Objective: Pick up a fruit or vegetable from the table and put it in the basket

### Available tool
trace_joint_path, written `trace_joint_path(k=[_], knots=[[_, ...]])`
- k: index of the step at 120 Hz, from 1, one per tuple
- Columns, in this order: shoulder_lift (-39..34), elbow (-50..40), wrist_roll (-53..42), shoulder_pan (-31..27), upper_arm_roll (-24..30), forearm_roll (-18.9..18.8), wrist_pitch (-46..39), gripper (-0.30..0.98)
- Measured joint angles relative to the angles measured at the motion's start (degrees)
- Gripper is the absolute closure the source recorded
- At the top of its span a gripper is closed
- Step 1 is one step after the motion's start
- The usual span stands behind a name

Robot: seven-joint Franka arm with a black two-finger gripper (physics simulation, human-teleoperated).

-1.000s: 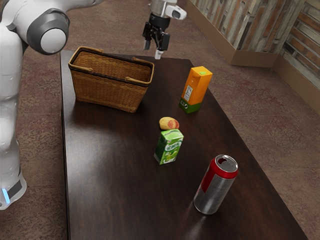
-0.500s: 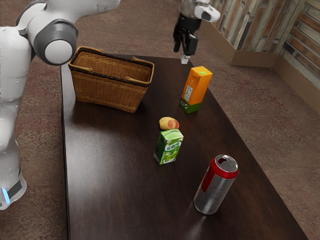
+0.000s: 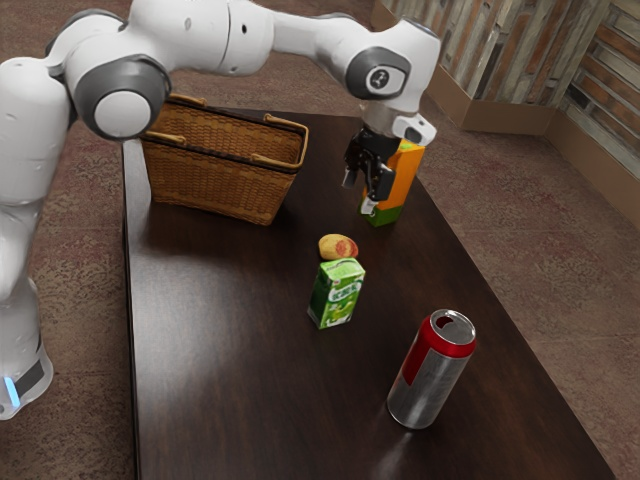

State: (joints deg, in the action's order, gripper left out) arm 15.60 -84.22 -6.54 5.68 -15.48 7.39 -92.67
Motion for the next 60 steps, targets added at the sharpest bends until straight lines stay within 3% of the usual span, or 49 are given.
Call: trace_joint_path(k=[60], knots=[[-2.20,-11.27,1.22,0.10,1.84,-1.21,-11.23,0.00]])
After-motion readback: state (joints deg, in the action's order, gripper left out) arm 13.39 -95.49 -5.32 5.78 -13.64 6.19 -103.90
